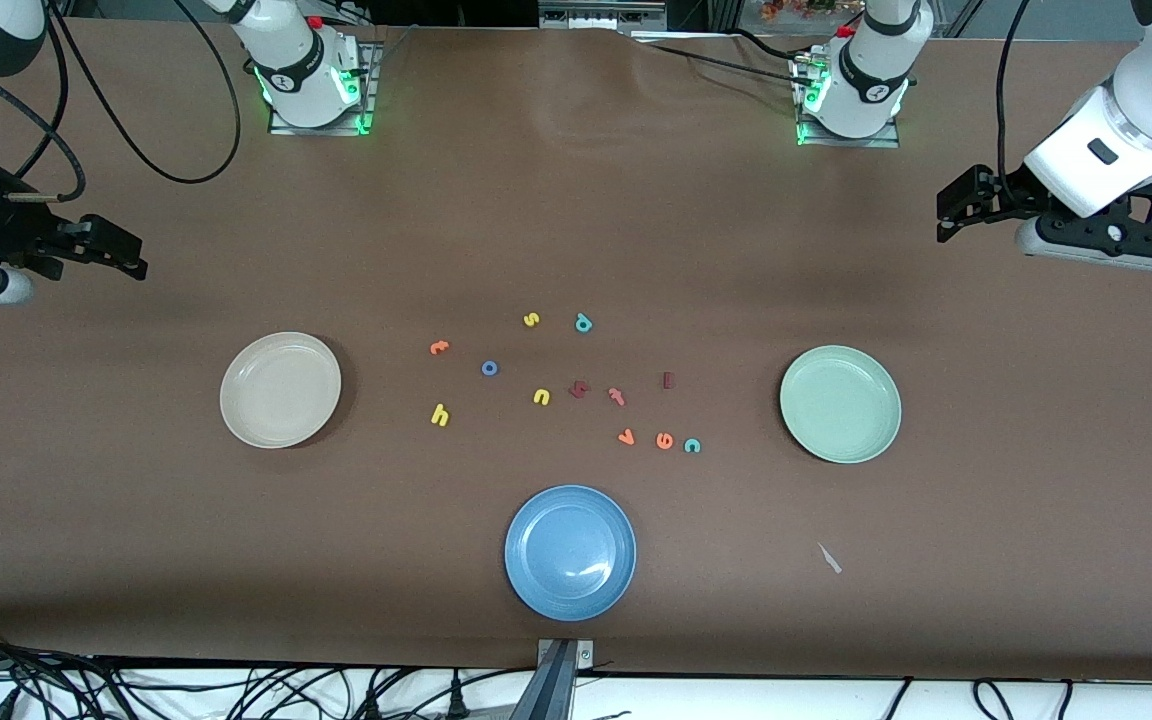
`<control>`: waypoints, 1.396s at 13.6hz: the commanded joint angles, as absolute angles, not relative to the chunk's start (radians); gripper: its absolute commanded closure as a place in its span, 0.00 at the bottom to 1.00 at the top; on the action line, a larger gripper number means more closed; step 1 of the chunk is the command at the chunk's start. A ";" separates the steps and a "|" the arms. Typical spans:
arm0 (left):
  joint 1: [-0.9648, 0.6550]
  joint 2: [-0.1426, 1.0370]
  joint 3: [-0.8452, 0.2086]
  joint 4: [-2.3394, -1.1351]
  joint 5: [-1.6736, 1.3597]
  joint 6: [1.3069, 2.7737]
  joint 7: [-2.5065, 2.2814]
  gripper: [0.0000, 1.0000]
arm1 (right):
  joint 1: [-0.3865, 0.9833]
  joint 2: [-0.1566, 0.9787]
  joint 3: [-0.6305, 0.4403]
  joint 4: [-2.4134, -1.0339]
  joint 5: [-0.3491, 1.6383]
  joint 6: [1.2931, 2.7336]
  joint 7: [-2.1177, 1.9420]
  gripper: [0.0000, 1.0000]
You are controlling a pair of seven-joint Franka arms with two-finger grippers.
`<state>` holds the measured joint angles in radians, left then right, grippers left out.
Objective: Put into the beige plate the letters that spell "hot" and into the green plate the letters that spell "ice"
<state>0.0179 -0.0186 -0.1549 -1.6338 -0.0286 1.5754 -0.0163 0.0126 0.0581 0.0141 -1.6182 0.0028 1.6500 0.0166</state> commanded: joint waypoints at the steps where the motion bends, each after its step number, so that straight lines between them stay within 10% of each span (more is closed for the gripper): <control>1: 0.038 -0.020 -0.144 -1.612 -0.048 1.533 0.006 0.00 | 0.005 0.054 0.018 -1.615 0.018 1.637 0.014 0.00; 19: 0.038 -0.012 -0.150 -1.612 0.006 1.542 0.006 0.00 | 0.005 0.055 0.018 -1.612 0.020 1.637 0.008 0.00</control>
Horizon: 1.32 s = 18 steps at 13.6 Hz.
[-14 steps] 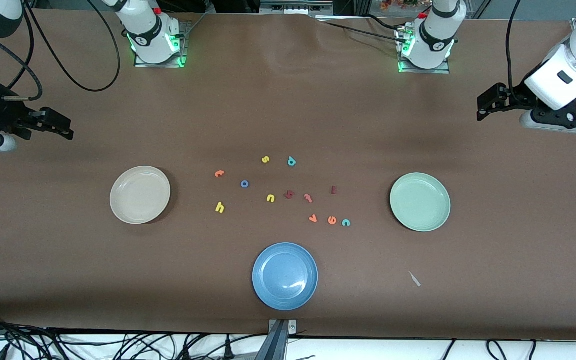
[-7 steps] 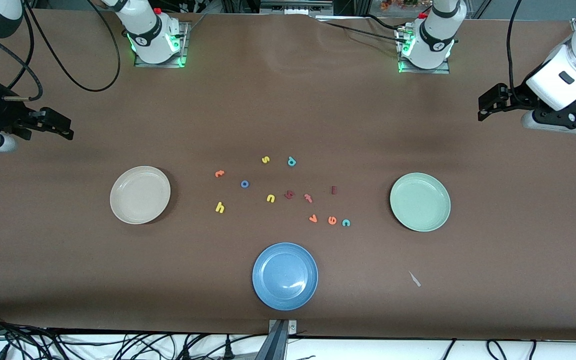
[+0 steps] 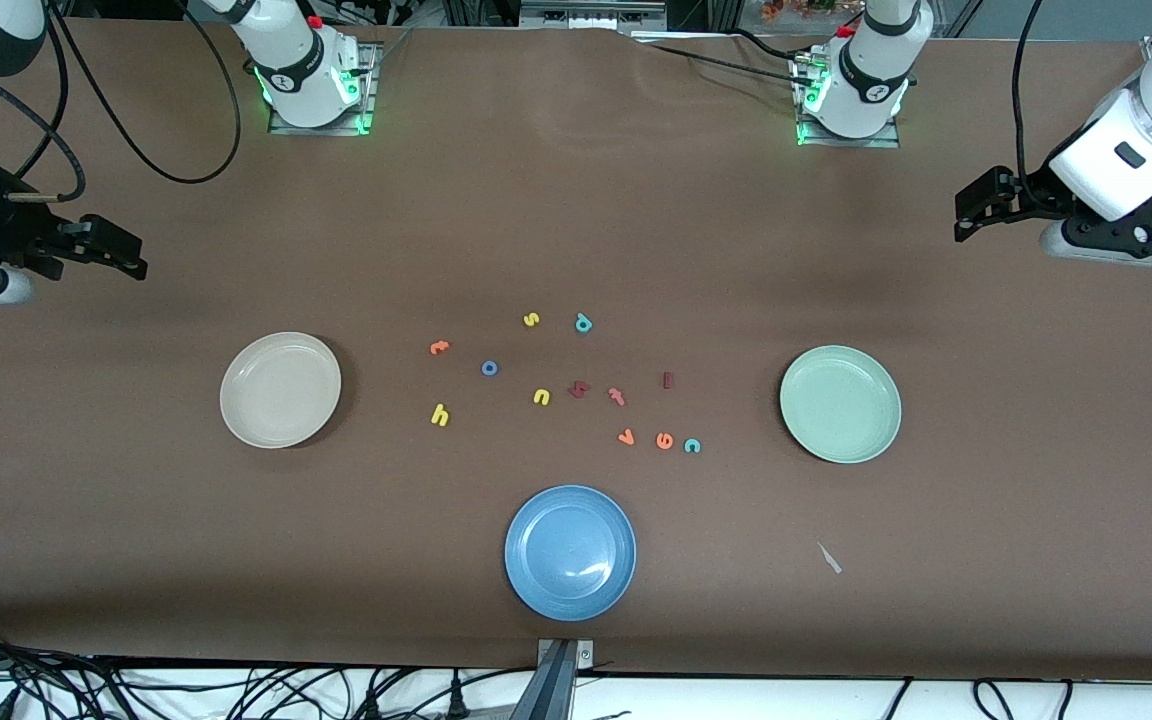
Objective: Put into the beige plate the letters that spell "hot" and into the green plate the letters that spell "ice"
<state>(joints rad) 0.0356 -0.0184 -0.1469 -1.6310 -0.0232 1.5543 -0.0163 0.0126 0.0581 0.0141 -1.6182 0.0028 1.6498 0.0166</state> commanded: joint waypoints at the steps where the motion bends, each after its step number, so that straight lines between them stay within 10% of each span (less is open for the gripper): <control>1: 0.038 -0.012 -0.149 -1.609 0.009 1.543 0.006 0.00 | 0.005 0.054 0.018 -1.611 0.020 1.637 0.008 0.00; 18: 0.041 0.000 -0.144 -1.591 0.009 1.534 0.009 0.00 | 0.005 0.054 0.018 -1.612 0.020 1.637 0.008 0.00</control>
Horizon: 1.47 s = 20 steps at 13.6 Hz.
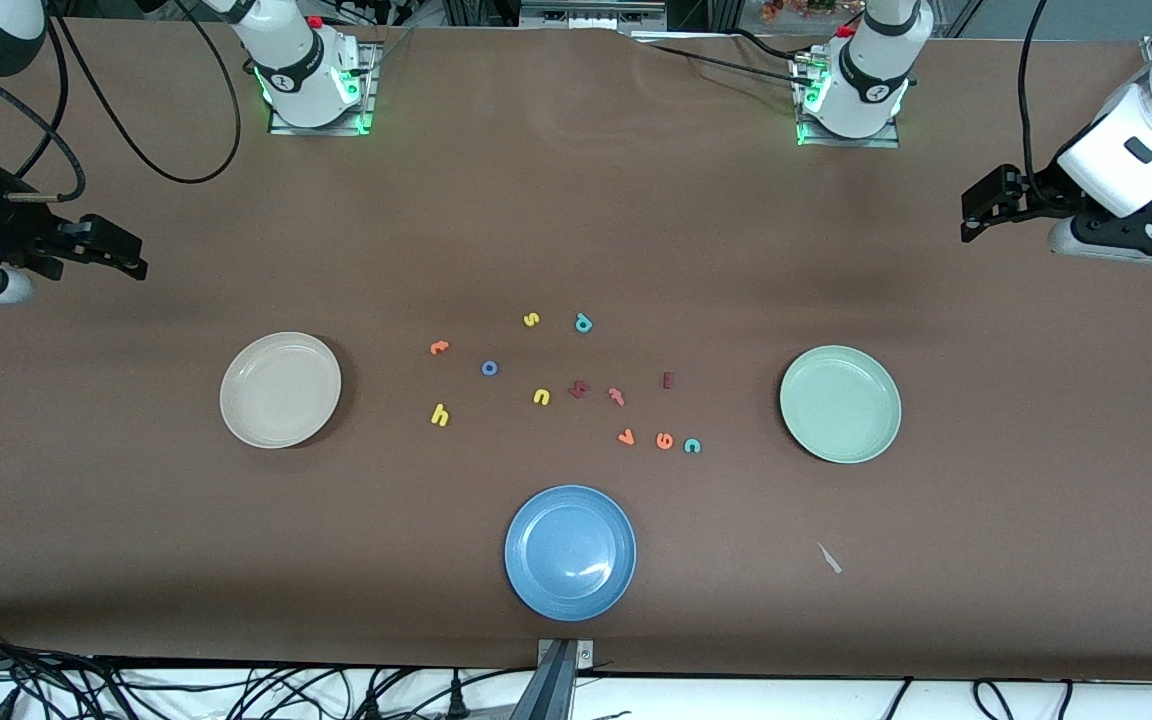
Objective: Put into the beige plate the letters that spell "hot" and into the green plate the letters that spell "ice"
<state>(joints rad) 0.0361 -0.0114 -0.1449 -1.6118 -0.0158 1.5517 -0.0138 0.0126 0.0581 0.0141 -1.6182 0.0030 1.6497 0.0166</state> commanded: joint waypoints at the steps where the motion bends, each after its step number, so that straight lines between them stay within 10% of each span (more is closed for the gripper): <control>1: 0.049 0.000 -0.144 -1.591 0.009 1.534 0.009 0.00 | 0.005 0.055 0.018 -1.612 0.020 1.637 0.008 0.00; 20: 0.055 0.005 -0.149 -1.588 -0.006 1.545 0.009 0.00 | 0.005 0.055 0.018 -1.612 0.020 1.637 0.009 0.00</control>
